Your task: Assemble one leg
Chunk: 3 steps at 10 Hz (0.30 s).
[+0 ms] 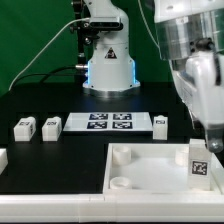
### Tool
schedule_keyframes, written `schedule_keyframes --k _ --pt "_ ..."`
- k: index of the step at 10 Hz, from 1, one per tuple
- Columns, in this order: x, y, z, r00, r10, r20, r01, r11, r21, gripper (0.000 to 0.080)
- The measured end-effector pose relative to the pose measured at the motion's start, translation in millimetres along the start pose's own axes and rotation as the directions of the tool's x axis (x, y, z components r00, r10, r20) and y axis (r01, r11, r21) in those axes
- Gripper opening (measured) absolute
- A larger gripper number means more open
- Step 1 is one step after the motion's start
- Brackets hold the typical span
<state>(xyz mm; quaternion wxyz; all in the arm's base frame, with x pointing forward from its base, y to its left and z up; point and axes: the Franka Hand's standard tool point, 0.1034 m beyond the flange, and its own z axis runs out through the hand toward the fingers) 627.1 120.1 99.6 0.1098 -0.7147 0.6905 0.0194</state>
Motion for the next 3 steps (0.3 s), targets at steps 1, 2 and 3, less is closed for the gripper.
schedule_keyframes --k 1,2,3 --pt "0.5 1.0 2.0 1.0 -0.003 -0.001 0.003 1.0 -0.003 0.0649" --pt "0.6 1.2 2.4 1.0 -0.003 -0.001 0.003 1.0 -0.004 0.0649" --pt "0.7 1.3 2.6 1.0 -0.003 -0.001 0.003 1.0 -0.004 0.0649"
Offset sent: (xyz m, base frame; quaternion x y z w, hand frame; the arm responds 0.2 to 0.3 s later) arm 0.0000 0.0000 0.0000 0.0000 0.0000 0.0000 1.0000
